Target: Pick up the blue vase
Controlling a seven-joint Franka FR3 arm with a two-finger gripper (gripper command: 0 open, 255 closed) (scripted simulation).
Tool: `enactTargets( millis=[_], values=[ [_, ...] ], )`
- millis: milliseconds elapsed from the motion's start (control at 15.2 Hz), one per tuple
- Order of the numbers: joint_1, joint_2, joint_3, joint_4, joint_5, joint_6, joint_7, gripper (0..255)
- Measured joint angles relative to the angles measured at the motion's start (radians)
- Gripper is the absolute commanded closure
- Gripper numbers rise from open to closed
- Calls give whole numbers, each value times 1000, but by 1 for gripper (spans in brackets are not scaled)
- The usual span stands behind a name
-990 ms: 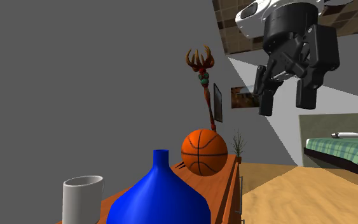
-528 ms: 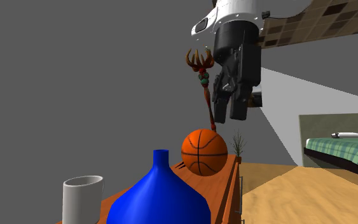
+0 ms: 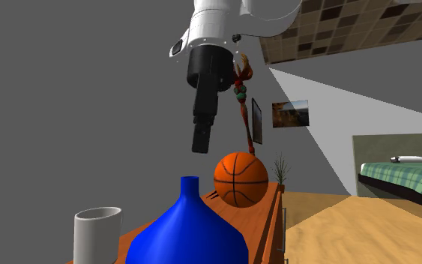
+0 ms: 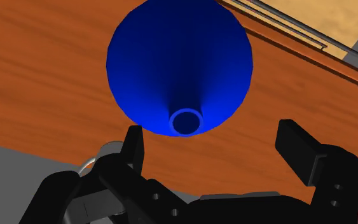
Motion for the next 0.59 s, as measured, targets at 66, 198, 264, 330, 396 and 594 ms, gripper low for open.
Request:
enactTargets(
  millis=[66, 198, 264, 330, 396, 594],
  values=[
    [-2, 39, -3, 35, -1, 3, -6, 0],
    [-4, 86, -5, 70, -2, 10, -10, 0],
    [-4, 90, -6, 65, -2, 19, -11, 0],
    [-4, 93, -6, 57, -2, 30, -10, 0],
    [-4, 92, -6, 43, -2, 43, -11, 0],
    [-4, 97, -6, 3, -2, 88, -12, 0]
  ],
)
